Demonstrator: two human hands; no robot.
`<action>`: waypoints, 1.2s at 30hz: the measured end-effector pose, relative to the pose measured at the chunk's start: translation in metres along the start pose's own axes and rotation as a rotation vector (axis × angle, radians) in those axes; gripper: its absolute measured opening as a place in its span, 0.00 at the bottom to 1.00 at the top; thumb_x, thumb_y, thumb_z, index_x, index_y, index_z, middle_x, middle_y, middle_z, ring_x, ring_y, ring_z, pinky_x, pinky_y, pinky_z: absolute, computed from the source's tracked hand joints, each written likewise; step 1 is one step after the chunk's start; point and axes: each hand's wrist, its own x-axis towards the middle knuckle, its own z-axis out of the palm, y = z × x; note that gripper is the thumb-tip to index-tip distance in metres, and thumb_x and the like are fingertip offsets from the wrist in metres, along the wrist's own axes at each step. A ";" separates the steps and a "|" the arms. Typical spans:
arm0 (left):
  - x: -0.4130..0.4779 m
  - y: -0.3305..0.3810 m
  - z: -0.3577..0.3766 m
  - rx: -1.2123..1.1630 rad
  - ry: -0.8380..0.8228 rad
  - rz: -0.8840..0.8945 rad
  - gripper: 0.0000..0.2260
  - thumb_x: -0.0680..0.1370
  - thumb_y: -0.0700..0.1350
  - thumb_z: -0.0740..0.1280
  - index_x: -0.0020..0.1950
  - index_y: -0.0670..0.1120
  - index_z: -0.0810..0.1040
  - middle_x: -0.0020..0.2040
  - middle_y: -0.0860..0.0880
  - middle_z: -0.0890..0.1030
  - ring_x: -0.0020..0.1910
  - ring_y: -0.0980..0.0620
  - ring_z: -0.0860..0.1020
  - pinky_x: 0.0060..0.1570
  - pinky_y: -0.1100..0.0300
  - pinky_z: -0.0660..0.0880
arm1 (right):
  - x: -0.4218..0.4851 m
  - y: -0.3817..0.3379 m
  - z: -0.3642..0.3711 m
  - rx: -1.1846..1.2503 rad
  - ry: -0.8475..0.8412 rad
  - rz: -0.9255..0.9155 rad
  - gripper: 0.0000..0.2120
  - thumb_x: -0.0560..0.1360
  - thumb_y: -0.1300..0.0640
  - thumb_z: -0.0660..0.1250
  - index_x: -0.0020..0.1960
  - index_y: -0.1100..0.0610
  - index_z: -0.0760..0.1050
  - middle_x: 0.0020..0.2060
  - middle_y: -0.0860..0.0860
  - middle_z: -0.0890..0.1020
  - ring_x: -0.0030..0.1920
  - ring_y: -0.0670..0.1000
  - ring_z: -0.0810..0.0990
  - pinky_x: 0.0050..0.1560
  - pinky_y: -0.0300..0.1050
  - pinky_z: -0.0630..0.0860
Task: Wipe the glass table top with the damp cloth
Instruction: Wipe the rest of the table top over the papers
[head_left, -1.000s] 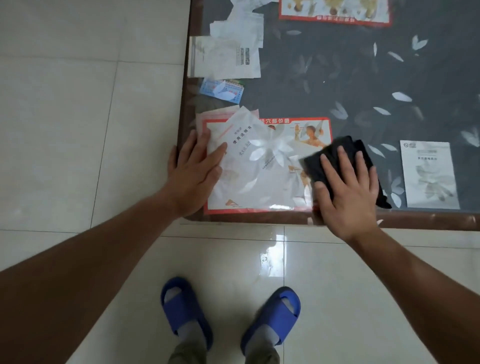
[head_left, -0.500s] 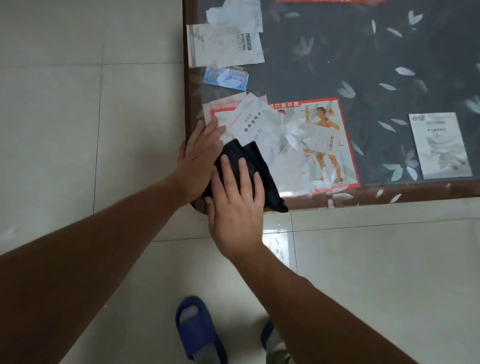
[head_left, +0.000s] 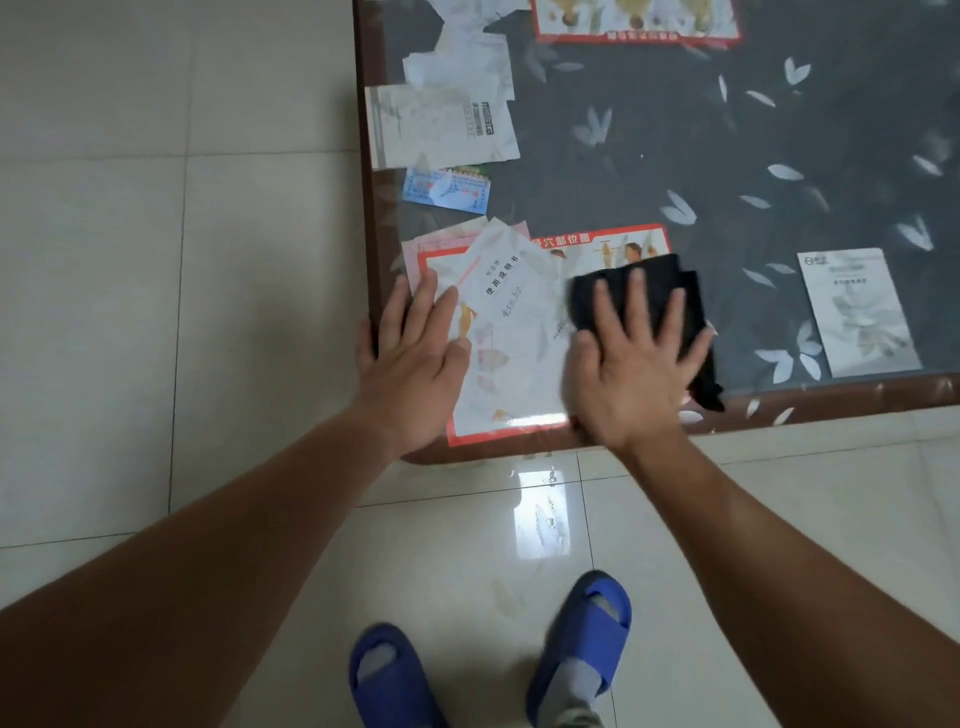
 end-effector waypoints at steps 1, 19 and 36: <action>0.000 0.001 0.000 -0.010 0.016 -0.011 0.24 0.83 0.53 0.47 0.80 0.56 0.47 0.80 0.58 0.40 0.77 0.58 0.35 0.75 0.45 0.37 | -0.004 -0.013 0.003 -0.018 0.008 -0.134 0.28 0.80 0.42 0.47 0.79 0.42 0.55 0.81 0.47 0.52 0.80 0.61 0.45 0.74 0.71 0.40; 0.072 0.025 -0.035 0.223 0.302 -0.140 0.27 0.65 0.53 0.61 0.63 0.49 0.70 0.68 0.42 0.66 0.68 0.40 0.63 0.67 0.44 0.57 | 0.063 0.019 -0.013 -0.037 -0.190 -0.806 0.25 0.81 0.43 0.52 0.78 0.42 0.61 0.80 0.49 0.57 0.80 0.59 0.51 0.76 0.67 0.47; 0.130 0.017 -0.041 0.188 -0.005 -0.273 0.45 0.74 0.72 0.53 0.76 0.55 0.29 0.77 0.46 0.28 0.76 0.47 0.29 0.74 0.47 0.34 | 0.174 0.029 -0.025 -0.078 -0.192 -0.661 0.27 0.81 0.41 0.48 0.79 0.43 0.56 0.81 0.48 0.50 0.81 0.56 0.43 0.77 0.64 0.43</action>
